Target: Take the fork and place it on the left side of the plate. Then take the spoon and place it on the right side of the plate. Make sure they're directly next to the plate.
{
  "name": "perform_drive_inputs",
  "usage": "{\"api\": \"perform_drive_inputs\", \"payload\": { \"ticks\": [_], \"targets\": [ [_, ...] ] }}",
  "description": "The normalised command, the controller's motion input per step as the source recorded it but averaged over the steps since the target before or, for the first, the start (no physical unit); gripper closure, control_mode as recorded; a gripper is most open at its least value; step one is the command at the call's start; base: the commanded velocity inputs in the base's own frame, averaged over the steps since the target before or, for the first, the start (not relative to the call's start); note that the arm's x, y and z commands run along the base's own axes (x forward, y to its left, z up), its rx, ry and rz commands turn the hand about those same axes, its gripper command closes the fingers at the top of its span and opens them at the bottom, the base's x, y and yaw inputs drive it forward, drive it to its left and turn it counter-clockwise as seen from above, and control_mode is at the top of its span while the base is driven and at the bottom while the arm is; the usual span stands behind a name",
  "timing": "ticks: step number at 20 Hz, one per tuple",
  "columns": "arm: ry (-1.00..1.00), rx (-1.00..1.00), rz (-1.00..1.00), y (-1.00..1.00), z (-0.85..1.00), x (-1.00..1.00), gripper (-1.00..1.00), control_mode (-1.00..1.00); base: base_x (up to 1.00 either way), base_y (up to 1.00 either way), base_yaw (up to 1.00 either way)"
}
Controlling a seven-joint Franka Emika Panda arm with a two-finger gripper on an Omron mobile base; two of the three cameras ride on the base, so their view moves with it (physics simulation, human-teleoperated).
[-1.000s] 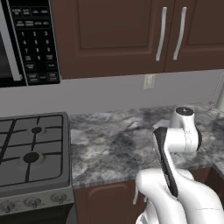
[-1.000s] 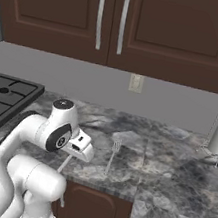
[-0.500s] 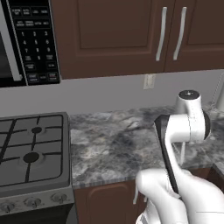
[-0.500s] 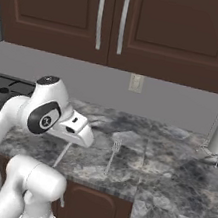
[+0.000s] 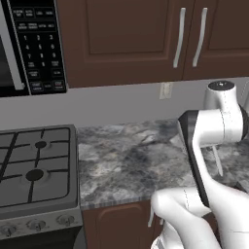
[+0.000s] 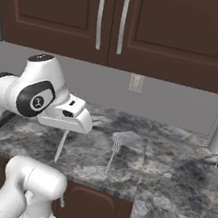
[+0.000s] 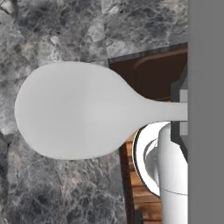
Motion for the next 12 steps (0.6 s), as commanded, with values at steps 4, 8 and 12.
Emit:
{"api": "perform_drive_inputs", "payload": {
  "ticks": [4,8,12],
  "targets": [
    [0.0,0.0,0.0,0.0,0.0,0.0,1.0,1.0,-0.6,0.0,0.27],
    [0.0,0.0,0.0,0.0,0.0,0.0,1.0,1.0,-0.62,0.0,0.44],
    [0.0,0.0,0.0,0.0,0.0,0.0,1.0,1.0,-0.29,0.02,0.57]
  ]
}}
